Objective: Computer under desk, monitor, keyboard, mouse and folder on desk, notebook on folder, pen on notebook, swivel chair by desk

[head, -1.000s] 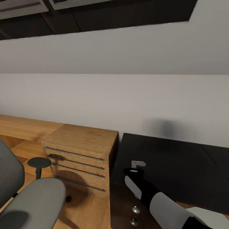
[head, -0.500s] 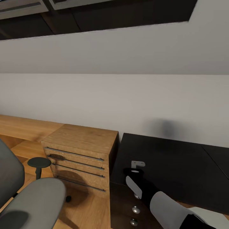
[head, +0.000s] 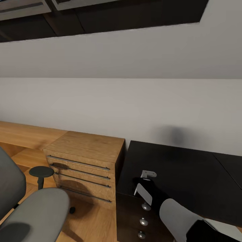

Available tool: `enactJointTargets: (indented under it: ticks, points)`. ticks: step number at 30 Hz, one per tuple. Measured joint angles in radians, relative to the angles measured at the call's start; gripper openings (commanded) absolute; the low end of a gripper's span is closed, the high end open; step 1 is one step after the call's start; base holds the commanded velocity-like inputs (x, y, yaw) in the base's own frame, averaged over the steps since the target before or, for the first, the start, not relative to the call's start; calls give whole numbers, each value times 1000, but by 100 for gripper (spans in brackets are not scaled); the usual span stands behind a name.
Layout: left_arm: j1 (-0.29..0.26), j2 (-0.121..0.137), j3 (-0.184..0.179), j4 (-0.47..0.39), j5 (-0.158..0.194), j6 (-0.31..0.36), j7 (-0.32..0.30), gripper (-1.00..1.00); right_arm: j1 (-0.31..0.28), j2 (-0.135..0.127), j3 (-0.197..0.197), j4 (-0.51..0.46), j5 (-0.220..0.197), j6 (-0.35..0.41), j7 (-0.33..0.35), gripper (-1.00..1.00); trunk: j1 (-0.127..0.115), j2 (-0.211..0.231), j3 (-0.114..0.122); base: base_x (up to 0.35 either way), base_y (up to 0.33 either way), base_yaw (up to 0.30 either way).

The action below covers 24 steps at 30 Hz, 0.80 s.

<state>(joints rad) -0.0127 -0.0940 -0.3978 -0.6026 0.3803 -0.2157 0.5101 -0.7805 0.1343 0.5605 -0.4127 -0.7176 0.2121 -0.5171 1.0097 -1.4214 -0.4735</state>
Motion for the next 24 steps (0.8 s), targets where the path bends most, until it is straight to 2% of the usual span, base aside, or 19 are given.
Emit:
enactJointTargets:
  ticks: [24]
  points:
    - [0,-2,0,-2,0,0,1,100,-7,0,-4,14,0,0,8,100,0,0,0,0,0,0]
